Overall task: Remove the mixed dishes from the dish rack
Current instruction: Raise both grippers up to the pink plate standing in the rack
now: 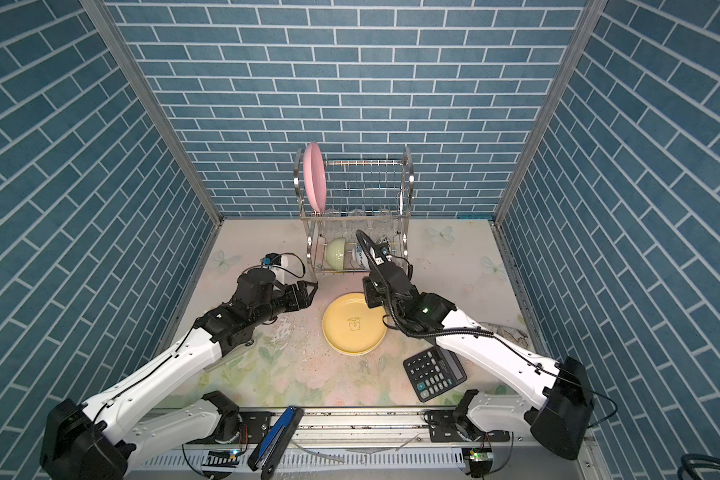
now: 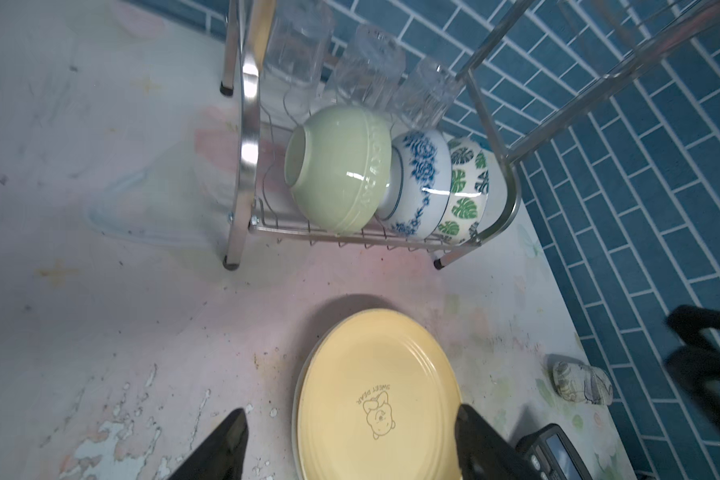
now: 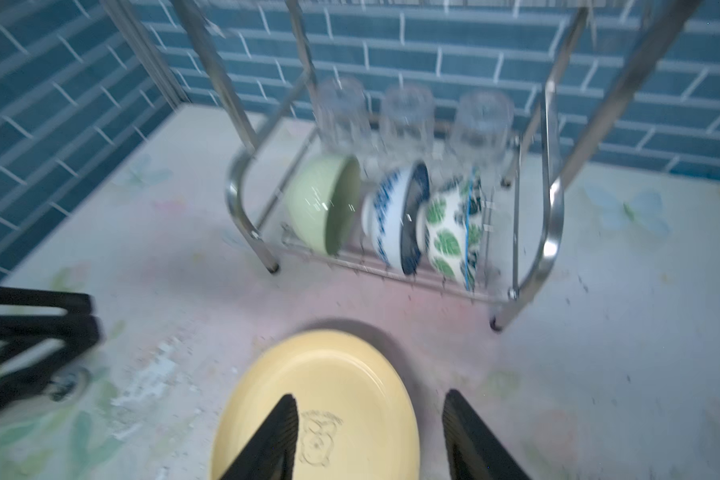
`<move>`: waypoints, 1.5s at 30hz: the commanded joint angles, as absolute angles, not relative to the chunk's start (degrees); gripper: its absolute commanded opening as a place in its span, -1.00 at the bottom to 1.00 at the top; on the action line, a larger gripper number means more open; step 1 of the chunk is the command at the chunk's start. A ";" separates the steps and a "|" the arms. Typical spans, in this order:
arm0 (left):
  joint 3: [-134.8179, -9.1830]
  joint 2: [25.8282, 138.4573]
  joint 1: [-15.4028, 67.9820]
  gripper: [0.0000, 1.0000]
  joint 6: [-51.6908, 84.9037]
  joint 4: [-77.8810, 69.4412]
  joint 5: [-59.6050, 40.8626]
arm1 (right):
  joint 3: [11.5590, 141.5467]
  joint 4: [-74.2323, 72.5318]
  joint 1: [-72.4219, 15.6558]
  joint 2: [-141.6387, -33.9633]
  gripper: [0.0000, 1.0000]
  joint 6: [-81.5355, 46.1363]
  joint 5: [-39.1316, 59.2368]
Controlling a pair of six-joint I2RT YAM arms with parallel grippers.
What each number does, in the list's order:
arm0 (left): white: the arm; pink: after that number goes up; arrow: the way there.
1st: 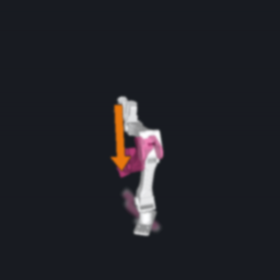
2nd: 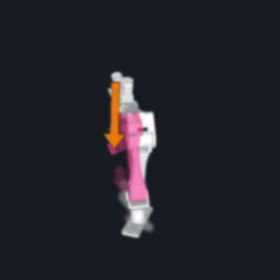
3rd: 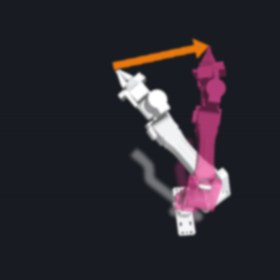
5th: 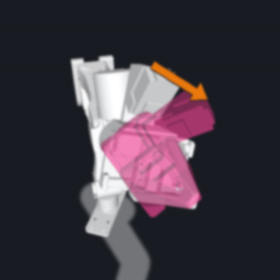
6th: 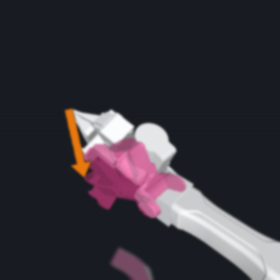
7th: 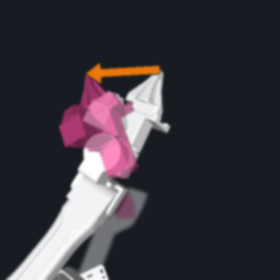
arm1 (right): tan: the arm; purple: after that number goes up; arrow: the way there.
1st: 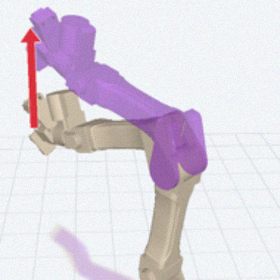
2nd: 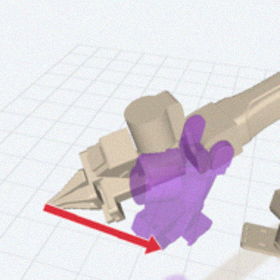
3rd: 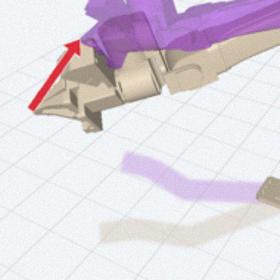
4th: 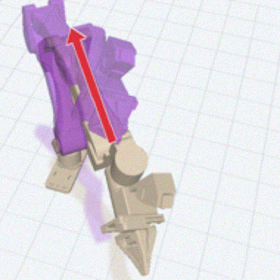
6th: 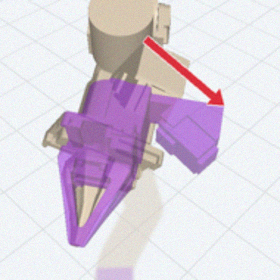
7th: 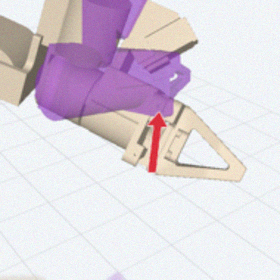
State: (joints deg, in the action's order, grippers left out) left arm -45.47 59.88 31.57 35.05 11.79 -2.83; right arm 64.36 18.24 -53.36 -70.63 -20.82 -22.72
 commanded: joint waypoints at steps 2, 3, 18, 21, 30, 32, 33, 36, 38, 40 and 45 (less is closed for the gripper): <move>-51.28 58.50 29.62 0.47 30.16 15.56 -0.21 | 79.12 25.21 -54.13 -74.80 0.13 -11.14 -23.10; -52.14 58.10 28.98 0.49 30.06 15.41 -0.62 | 82.79 26.73 -54.13 -76.46 0.13 -10.02 -22.21; -69.14 71.85 12.30 0.77 36.89 9.53 -21.61 | 125.57 37.90 -49.85 -103.35 -0.02 -2.63 -6.13; -71.60 74.60 12.13 0.79 36.61 8.76 -21.64 | 133.72 39.79 -47.56 -108.94 -0.02 -4.00 -2.43; -75.99 81.60 11.87 0.63 35.83 5.14 -22.57 | 147.17 39.38 -43.73 -119.57 -0.02 -6.05 8.23; -76.39 83.01 11.87 0.61 36.25 4.22 -23.05 | 146.76 37.27 -43.51 -120.09 -0.02 -6.33 10.83; -76.62 83.56 11.87 0.59 36.49 3.65 -23.26 | 146.56 36.25 -43.33 -120.41 -0.03 -6.33 11.96; -76.95 85.30 11.87 0.55 37.13 1.47 -24.89 | 146.60 34.41 -43.33 -121.53 -0.03 -6.24 11.56; -77.32 86.25 11.87 0.52 37.45 1.12 -25.30 | 146.61 33.65 -43.20 -122.20 -0.04 -6.07 10.82; -77.43 86.81 11.87 0.49 37.69 0.58 -25.66 | 146.51 32.59 -42.98 -122.83 -0.05 -6.13 11.14; -77.34 86.89 11.87 0.46 37.47 0.26 -25.05 | 146.51 29.65 -42.61 -124.31 -0.09 -6.68 11.82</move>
